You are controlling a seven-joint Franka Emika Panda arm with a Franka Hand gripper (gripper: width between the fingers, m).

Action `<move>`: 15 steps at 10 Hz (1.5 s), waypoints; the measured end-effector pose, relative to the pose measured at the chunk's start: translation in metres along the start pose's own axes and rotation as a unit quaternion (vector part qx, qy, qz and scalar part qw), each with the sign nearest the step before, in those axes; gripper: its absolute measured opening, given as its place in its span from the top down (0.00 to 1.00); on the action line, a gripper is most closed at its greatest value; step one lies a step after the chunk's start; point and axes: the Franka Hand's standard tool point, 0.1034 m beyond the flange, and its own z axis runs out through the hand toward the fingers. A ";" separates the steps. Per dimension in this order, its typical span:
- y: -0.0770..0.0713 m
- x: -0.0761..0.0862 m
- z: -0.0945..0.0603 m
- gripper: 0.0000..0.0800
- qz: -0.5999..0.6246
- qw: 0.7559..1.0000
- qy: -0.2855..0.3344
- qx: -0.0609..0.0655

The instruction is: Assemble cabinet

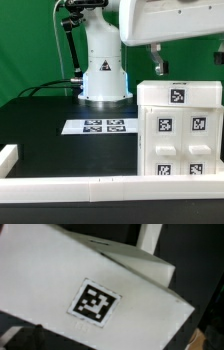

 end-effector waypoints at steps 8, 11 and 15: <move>0.004 0.005 0.009 0.00 -0.323 0.946 -0.024 -0.036; 0.007 0.004 0.016 0.00 -0.416 0.908 -0.036 -0.039; 0.009 -0.002 0.029 0.00 -0.419 0.906 -0.046 -0.033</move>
Offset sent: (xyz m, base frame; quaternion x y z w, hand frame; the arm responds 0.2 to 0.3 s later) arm 0.0015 0.0043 -0.0039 -0.0745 0.0064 -0.3759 0.9236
